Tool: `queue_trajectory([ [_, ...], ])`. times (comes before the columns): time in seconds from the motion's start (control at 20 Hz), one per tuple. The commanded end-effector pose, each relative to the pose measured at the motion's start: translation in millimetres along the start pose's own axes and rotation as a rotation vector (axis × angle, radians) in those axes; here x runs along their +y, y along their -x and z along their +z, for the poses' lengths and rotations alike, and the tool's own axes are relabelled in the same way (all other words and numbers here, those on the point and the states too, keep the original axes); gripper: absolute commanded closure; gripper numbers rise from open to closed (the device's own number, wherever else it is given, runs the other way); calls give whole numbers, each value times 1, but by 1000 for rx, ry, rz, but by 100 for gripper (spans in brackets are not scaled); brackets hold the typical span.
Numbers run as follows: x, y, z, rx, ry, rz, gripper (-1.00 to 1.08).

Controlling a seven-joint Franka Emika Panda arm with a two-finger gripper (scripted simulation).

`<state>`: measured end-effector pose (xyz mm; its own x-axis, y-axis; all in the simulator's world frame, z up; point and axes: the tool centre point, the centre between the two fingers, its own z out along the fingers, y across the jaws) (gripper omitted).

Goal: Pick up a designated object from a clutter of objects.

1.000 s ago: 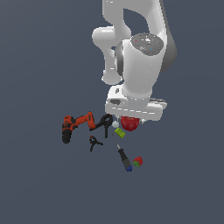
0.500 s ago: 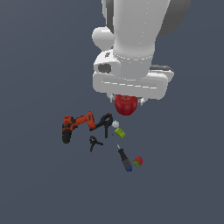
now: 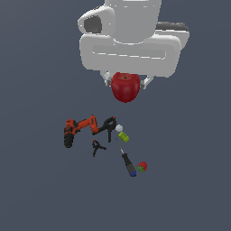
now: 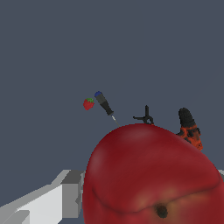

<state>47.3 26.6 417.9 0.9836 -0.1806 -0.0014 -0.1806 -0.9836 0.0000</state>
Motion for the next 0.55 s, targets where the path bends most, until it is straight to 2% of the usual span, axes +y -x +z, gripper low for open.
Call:
queue_trajectory([
  [0.0, 3, -2, -14, 1, 0, -1, 108],
  [0.5, 6, -5, -31, 1, 0, -1, 108],
])
